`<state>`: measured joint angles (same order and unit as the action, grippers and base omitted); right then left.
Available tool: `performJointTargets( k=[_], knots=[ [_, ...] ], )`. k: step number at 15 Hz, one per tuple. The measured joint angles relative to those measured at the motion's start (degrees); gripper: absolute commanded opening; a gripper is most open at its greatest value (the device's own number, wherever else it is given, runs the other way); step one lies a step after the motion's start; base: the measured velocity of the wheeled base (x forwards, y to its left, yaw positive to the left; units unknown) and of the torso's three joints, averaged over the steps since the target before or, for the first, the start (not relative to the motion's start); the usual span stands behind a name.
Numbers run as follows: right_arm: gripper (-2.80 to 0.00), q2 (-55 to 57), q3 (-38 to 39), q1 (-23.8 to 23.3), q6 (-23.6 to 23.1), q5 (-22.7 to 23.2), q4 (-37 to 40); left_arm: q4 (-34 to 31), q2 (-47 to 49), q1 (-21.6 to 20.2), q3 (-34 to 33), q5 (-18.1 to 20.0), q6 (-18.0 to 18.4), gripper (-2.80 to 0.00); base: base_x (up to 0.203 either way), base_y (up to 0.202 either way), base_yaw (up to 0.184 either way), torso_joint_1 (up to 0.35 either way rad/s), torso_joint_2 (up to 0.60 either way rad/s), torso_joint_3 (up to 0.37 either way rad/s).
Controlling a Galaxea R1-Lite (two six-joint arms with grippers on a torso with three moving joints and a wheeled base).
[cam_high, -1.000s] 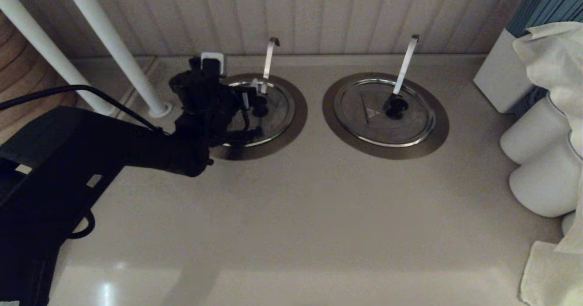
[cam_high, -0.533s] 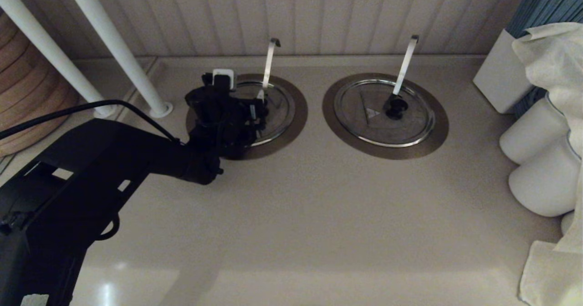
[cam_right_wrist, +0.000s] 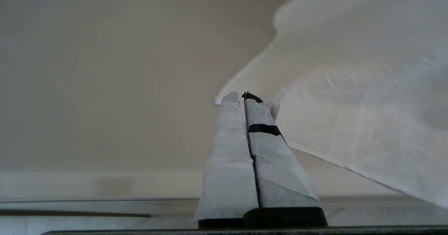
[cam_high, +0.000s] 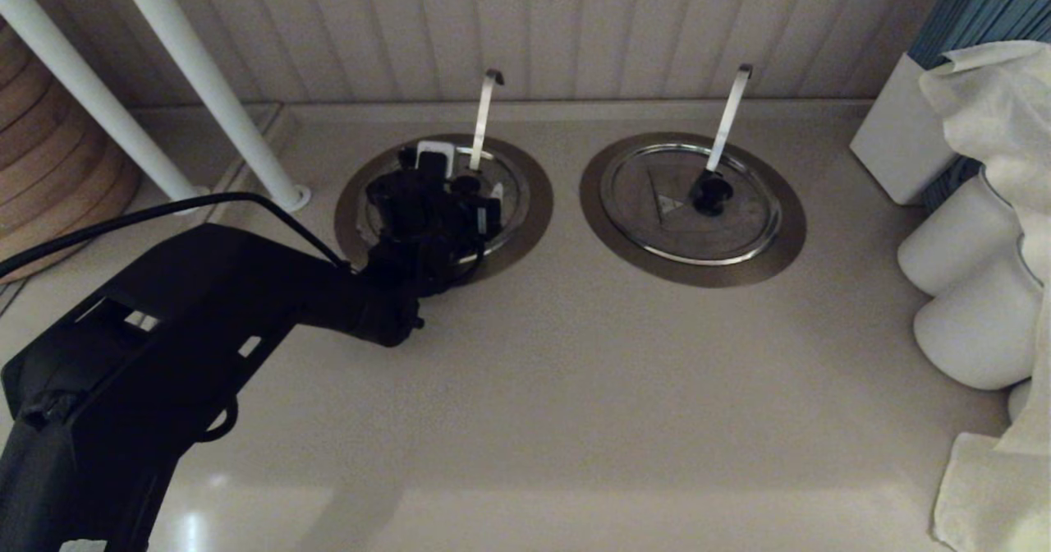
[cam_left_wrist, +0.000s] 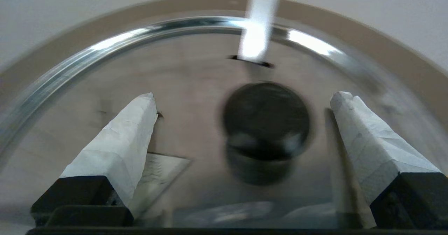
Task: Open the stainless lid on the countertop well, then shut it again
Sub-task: Open the lid
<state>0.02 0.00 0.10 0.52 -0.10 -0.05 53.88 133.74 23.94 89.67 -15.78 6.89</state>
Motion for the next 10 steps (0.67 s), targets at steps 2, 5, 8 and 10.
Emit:
performJointTargets(
  k=[2, 5, 8, 10],
  knots=[
    [-2.80, 0.0, 0.0, 0.0, 0.0, 0.0, 0.0, 0.1, -0.7, 0.0, -1.1, -0.2, 0.4, 0.00, 0.000, 0.000, 0.000, 0.000, 0.00, 0.000],
    [-2.80, 0.0, 0.0, 0.0, 0.0, 0.0, 0.0, 0.4, -0.8, -0.1, -1.5, -0.2, 2.5, 0.00, 0.000, 0.000, 0.000, 0.000, 0.00, 0.000],
    [-2.80, 0.0, 0.0, 0.0, 0.0, 0.0, 0.0, 0.3, -1.3, -1.4, -1.3, -0.3, 2.9, 0.00, 0.000, 0.000, 0.000, 0.000, 0.00, 0.000],
    [-2.80, 0.0, 0.0, 0.0, 0.0, 0.0, 0.0, 0.1, -2.1, -2.2, -1.2, -0.1, 2.8, 0.00, 0.000, 0.000, 0.000, 0.000, 0.00, 0.000]
  ],
)
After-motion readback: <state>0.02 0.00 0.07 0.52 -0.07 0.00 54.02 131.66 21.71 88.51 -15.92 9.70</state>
